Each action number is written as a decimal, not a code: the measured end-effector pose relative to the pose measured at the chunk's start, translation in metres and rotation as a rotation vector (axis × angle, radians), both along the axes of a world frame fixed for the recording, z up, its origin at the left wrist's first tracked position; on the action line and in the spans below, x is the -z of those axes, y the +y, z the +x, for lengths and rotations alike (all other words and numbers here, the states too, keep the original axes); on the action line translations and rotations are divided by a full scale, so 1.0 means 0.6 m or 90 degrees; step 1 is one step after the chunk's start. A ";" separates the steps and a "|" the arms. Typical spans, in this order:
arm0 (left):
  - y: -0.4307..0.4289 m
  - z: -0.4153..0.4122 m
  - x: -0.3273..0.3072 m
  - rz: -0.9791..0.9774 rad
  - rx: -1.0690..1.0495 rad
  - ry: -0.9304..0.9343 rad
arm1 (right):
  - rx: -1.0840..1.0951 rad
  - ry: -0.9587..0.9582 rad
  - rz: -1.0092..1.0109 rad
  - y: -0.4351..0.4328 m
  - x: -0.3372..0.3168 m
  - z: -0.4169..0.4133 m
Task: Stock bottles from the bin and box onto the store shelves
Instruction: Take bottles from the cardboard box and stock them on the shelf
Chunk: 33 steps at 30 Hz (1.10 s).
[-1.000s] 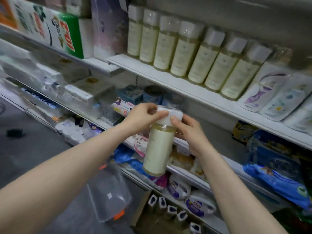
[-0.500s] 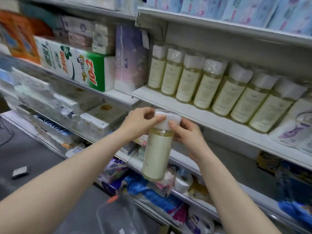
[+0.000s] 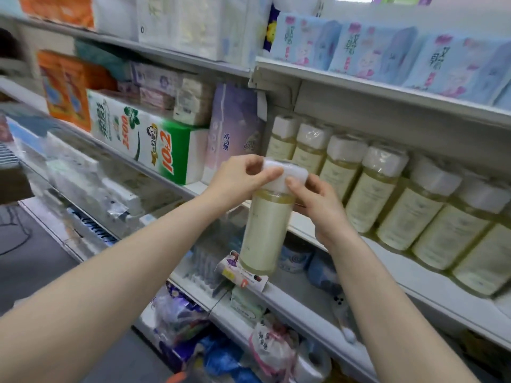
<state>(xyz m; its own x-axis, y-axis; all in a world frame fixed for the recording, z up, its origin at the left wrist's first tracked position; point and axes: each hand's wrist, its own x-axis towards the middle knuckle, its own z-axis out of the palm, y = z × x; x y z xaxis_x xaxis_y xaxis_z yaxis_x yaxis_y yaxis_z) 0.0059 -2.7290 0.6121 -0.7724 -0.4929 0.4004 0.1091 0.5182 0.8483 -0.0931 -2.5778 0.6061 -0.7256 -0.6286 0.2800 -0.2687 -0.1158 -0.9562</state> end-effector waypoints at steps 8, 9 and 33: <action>-0.090 -0.061 -0.041 -0.053 0.087 0.055 | 0.070 0.050 -0.013 -0.090 -0.050 -0.052; -0.100 -0.068 -0.043 -0.051 0.098 0.065 | 0.080 0.055 -0.013 -0.098 -0.055 -0.055; -0.236 -0.216 0.027 0.093 0.317 0.106 | 0.307 0.058 -0.060 -0.227 0.056 -0.063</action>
<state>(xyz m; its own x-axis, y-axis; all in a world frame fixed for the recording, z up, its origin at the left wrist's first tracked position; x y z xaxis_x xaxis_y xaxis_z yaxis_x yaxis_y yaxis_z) -0.1237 -2.8706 0.5959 -0.8589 -0.1425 0.4918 0.4501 0.2478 0.8579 -0.1308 -2.7141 0.5726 -0.8974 -0.1969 0.3949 -0.3945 -0.0429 -0.9179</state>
